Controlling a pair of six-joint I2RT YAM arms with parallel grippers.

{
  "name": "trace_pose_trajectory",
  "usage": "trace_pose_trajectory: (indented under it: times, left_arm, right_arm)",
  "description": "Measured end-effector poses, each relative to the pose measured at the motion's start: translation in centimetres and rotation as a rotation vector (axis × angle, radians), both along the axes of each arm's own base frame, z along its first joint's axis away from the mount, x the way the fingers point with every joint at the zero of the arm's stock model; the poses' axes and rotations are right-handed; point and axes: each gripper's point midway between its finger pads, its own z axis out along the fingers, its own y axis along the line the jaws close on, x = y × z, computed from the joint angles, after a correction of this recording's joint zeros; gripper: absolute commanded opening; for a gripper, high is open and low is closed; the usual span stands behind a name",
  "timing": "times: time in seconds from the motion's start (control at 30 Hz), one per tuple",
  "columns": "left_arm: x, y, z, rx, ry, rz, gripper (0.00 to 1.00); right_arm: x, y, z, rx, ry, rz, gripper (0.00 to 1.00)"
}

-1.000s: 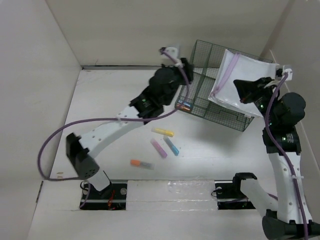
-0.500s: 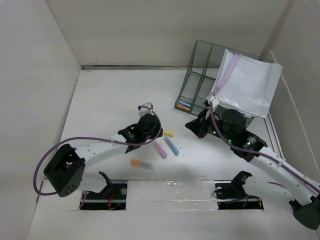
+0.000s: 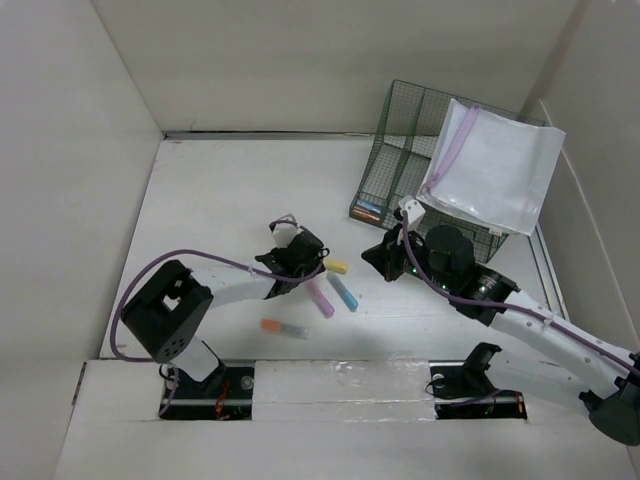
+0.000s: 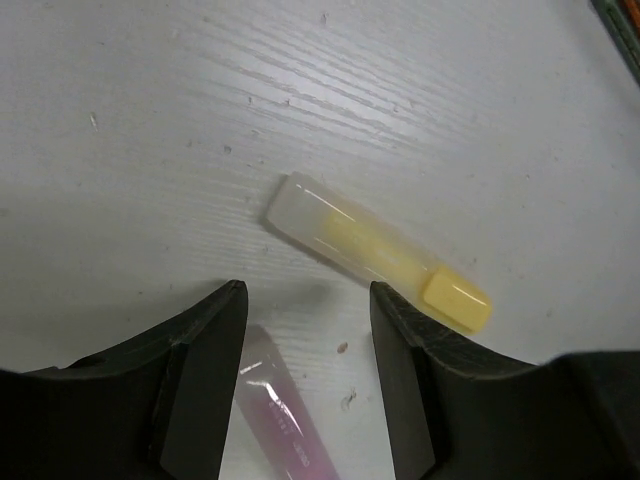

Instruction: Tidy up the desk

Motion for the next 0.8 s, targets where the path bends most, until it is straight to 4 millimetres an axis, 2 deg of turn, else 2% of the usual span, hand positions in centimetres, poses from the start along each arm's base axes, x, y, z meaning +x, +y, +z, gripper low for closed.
trace_pose_trajectory:
  times: [0.13, 0.4, 0.67, 0.8]
  left_arm:
    - [1.1, 0.0, -0.9, 0.033, 0.001, 0.034, 0.47]
    - [3.3, -0.4, -0.9, 0.053, -0.03, 0.073, 0.45]
    - [5.7, -1.3, -0.3, 0.09, -0.078, 0.094, 0.38]
    - [6.6, -1.8, 0.3, 0.096, -0.101, 0.089, 0.31]
  right_arm:
    - [-0.1, 0.0, -0.6, -0.003, 0.008, 0.002, 0.02]
    - [-0.2, 0.9, -1.0, -0.004, 0.016, 0.024, 0.02]
    - [-0.1, 0.6, -0.5, 0.006, 0.001, 0.008, 0.02]
    - [-0.2, -0.4, 1.5, 0.049, -0.042, -0.028, 0.14]
